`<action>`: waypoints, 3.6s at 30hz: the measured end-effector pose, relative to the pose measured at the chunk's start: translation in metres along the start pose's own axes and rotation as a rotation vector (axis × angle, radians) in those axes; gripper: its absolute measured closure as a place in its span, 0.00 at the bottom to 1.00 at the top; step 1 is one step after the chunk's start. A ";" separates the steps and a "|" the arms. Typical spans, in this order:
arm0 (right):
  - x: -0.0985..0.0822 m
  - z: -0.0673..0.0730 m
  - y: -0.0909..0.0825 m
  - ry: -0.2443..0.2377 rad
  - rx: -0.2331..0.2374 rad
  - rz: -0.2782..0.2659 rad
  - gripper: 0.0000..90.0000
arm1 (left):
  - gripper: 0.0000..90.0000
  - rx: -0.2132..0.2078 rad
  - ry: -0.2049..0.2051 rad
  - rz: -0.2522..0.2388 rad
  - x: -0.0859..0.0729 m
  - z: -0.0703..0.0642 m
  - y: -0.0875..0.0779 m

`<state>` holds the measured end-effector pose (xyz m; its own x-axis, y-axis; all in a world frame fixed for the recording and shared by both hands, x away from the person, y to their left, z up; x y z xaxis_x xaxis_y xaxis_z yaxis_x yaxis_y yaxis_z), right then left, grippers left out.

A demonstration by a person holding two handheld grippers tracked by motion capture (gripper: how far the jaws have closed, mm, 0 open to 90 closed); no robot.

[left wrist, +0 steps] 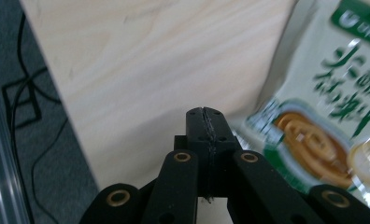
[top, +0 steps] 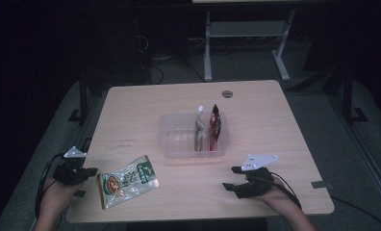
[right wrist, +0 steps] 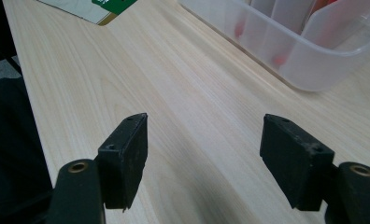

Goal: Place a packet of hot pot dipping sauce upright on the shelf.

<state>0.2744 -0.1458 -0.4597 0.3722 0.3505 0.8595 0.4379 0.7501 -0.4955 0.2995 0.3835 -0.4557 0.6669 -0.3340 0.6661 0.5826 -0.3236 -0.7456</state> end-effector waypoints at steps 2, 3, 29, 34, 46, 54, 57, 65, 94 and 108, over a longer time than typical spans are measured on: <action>0.000 0.000 0.000 0.000 -0.002 0.001 0.35 | 1.00 -0.006 -0.010 0.004 -0.001 0.001 0.002; 0.000 -0.001 0.000 -0.006 -0.002 0.000 0.35 | 1.00 -0.018 -0.009 0.010 -0.001 0.002 0.004; 0.000 0.000 0.001 -0.008 0.001 0.007 0.35 | 1.00 -0.249 0.153 0.016 0.025 -0.072 0.044; 0.000 0.000 0.002 -0.009 0.001 0.009 0.35 | 1.00 -0.293 0.189 0.010 0.029 -0.089 0.048; -0.001 0.000 0.002 -0.013 0.003 0.011 0.35 | 0.75 -0.386 0.330 -0.085 0.044 -0.128 0.040; -0.001 0.001 0.003 -0.004 0.006 0.017 0.35 | 0.52 -0.418 0.368 -0.065 0.041 -0.140 0.058; -0.001 0.001 0.003 -0.013 0.008 0.016 0.35 | 0.50 -0.434 0.367 -0.054 0.038 -0.141 0.063; -0.001 0.001 0.004 -0.012 0.008 0.018 0.35 | 0.63 -0.478 0.349 -0.059 0.038 -0.142 0.068; 0.003 -0.001 0.005 0.062 0.018 0.013 0.30 | 1.00 -0.632 0.259 -0.181 0.048 -0.141 0.043; 0.015 0.006 0.008 0.083 0.091 -0.025 0.28 | 1.00 -0.691 0.259 -0.289 0.064 -0.152 0.024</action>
<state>0.2786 -0.1309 -0.4498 0.4301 0.2861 0.8562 0.3735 0.8071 -0.4573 0.2851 0.2197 -0.4277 0.3546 -0.3212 0.8781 0.2393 -0.8767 -0.4173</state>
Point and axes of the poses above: each handheld gripper's, and its own axes: y roughly forward along the jaws, x roughly out of its top, z roughly to its left, the point moved 3 cm from there along y, roughly forward along the jaws, and after that the axes turned 10 degrees about -z, right-handed, at the moved point
